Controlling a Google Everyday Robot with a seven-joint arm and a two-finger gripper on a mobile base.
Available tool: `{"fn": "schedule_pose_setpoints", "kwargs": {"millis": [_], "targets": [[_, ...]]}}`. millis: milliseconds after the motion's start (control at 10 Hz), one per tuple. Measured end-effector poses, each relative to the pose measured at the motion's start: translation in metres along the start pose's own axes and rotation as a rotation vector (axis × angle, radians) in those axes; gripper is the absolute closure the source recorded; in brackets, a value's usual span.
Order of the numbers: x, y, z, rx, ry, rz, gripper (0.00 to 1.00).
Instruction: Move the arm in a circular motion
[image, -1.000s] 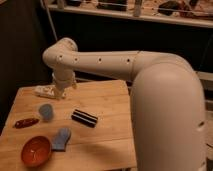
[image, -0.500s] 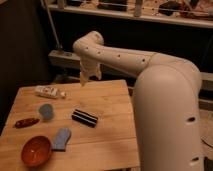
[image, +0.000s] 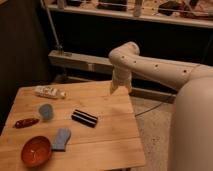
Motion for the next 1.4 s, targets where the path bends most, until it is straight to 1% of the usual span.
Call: {"fn": "schedule_pose_setpoints", "kwargs": {"millis": [100, 200, 400, 500, 600, 700, 800, 900, 1000, 1100, 1200, 1300, 1400], "targets": [[0.023, 0.021, -0.009, -0.023, 0.012, -0.049, 0.35], [0.038, 0.039, -0.015, -0.034, 0.022, -0.103, 0.35], [0.079, 0.085, -0.027, -0.062, 0.059, -0.243, 0.35], [0.114, 0.118, -0.035, -0.082, 0.104, -0.353, 0.35], [0.133, 0.139, -0.04, -0.098, 0.13, -0.418, 0.35], [0.147, 0.165, -0.045, -0.126, 0.15, -0.488, 0.35], [0.149, 0.19, -0.049, -0.154, 0.151, -0.542, 0.35], [0.139, 0.214, -0.051, -0.177, 0.135, -0.588, 0.35], [0.118, 0.237, -0.052, -0.199, 0.096, -0.623, 0.35], [0.086, 0.258, -0.052, -0.214, 0.041, -0.648, 0.35], [0.054, 0.271, -0.053, -0.22, -0.01, -0.66, 0.35], [0.026, 0.277, -0.054, -0.22, -0.053, -0.66, 0.35], [-0.014, 0.271, -0.052, -0.205, -0.098, -0.632, 0.35]]}}
